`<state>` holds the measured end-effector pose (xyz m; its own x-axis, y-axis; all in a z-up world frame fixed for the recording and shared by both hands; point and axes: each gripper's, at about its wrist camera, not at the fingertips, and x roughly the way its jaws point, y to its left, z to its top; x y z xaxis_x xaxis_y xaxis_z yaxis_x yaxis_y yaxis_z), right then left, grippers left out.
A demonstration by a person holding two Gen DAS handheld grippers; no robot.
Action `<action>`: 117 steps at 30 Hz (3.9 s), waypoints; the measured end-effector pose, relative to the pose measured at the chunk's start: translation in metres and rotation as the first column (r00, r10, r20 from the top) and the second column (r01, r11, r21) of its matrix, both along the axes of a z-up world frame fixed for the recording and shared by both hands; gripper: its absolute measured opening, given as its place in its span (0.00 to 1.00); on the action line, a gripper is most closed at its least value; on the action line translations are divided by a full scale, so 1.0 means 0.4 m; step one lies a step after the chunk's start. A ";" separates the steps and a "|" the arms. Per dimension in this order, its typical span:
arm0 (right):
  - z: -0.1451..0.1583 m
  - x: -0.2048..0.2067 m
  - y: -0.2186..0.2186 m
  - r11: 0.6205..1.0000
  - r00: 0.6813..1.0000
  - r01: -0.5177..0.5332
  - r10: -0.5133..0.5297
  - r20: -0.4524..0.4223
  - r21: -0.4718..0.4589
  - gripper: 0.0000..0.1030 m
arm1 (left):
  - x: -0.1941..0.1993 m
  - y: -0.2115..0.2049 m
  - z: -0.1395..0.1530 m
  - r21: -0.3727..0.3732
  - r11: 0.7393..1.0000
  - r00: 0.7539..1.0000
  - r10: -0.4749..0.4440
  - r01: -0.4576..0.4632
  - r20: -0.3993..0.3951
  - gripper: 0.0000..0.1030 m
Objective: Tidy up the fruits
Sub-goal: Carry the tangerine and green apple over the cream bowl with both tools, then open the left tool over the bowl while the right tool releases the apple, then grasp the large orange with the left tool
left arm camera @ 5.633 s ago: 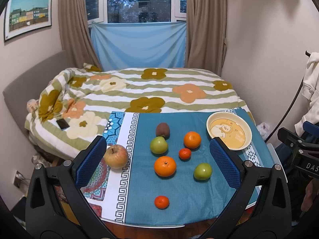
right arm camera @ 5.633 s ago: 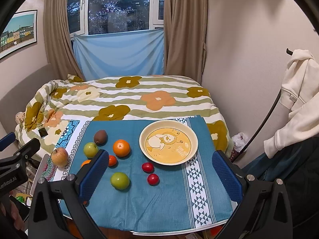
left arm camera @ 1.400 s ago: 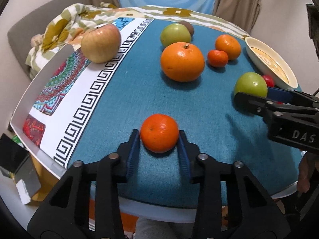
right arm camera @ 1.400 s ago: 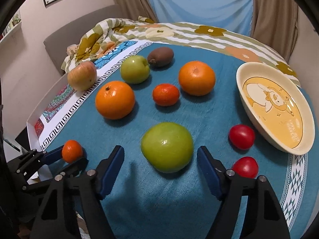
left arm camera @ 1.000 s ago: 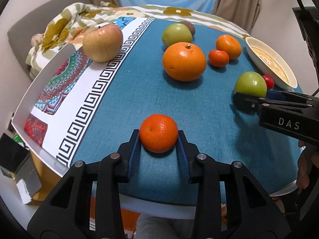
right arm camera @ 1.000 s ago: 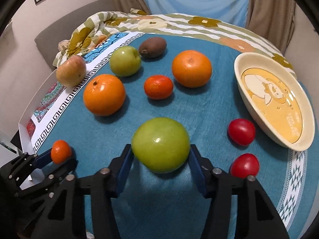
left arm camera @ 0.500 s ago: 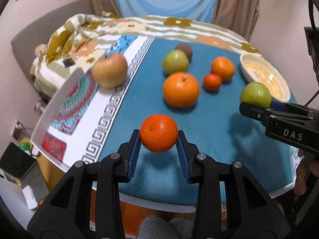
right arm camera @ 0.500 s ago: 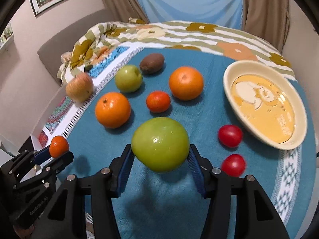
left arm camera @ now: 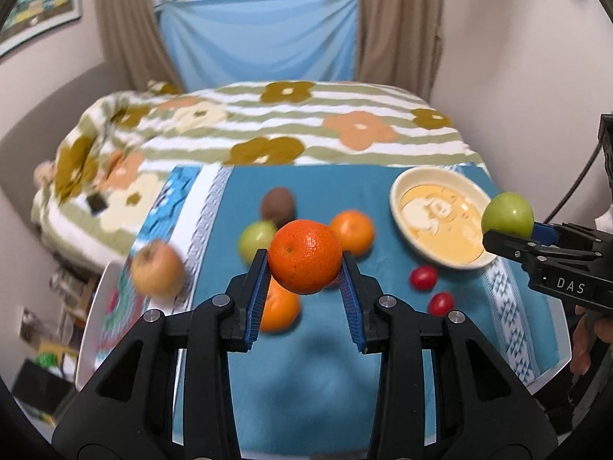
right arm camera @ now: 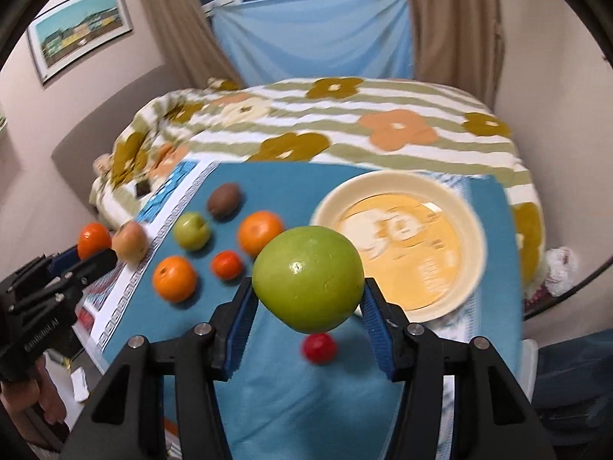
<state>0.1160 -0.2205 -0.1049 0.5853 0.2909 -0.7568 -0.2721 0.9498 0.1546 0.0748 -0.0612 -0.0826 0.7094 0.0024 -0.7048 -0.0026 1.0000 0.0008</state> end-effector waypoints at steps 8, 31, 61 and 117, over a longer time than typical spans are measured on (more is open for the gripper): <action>0.010 0.063 -0.120 0.986 0.985 0.169 -0.169 -0.015 0.001 0.49 | 0.174 -0.110 -0.003 -0.012 0.984 0.984 -0.180 0.180 -0.020 0.39; -0.102 0.258 -0.302 0.889 0.882 0.458 -0.454 -0.130 -0.001 0.49 | 0.562 -0.435 -0.245 0.016 0.825 0.804 -0.546 0.565 -0.237 0.39; -0.155 0.328 -0.210 0.958 0.948 0.287 -0.286 -0.141 -0.013 0.49 | 0.572 -0.274 -0.162 -0.052 0.899 0.878 -0.436 0.435 -0.197 1.00; 0.036 -0.119 -0.007 0.993 0.997 0.075 -0.073 0.023 -0.087 1.00 | -0.048 0.078 0.045 0.017 1.000 1.000 -0.014 0.014 -0.026 1.00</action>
<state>0.0685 -0.2232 -0.0903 0.6180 0.1789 -0.7656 -0.2028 0.9771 0.0647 0.0557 -0.0302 -0.0644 0.6907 0.0046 -0.7231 0.0115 0.9998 0.0173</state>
